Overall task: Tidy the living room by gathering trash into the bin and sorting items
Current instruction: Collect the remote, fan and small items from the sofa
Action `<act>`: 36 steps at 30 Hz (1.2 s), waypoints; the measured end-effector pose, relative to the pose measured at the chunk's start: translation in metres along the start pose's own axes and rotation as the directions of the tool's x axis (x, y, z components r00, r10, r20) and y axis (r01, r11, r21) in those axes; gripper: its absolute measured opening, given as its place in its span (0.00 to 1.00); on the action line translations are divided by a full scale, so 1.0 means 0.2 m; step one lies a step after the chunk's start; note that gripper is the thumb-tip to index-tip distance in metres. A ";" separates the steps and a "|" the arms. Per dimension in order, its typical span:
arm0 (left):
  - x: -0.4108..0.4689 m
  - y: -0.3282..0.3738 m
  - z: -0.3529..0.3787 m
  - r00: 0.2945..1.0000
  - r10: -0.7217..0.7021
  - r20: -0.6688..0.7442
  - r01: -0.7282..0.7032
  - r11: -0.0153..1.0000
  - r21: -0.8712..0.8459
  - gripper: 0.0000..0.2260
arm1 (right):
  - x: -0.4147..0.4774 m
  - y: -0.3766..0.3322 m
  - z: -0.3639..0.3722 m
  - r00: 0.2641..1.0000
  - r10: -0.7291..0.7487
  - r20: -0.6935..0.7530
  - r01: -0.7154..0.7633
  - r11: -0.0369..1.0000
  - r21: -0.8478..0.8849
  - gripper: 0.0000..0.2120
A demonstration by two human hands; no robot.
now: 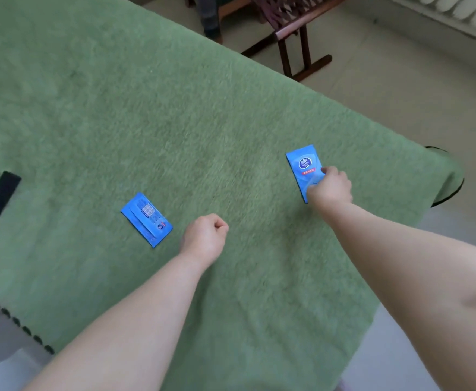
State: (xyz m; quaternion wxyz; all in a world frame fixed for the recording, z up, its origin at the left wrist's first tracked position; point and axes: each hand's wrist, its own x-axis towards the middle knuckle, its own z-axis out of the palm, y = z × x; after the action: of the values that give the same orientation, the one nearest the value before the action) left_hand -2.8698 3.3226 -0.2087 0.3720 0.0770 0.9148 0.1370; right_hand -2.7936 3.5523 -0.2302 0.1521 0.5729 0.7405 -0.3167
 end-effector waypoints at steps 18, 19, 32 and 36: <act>-0.02 -0.05 0.06 0.997 -0.035 -0.072 0.027 0.994 -0.110 0.06 | -0.17 -0.05 0.15 0.993 -0.119 -0.020 0.120 0.993 0.020 0.14; -0.02 -0.06 0.04 0.994 -0.066 -0.088 0.056 0.992 -0.111 0.07 | -0.21 -0.08 0.17 0.988 -0.156 -0.007 0.156 0.987 0.030 0.13; 0.14 -0.49 -0.21 0.759 -0.601 -0.249 0.496 0.782 -0.377 0.11 | -0.53 -0.27 0.57 0.913 -0.332 0.236 0.368 0.921 -0.129 0.08; 0.19 -0.53 -0.20 0.692 -0.672 -0.263 0.538 0.723 -0.432 0.21 | -0.55 -0.24 0.62 0.926 -0.344 0.157 0.377 0.869 -0.320 0.16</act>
State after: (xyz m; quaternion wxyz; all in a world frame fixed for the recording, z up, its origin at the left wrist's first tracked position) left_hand -2.9290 3.2241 -0.2397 0.2074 -0.3248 0.9080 0.1646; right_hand -2.8224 3.3834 -0.2442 0.2232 0.3731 0.8702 -0.2319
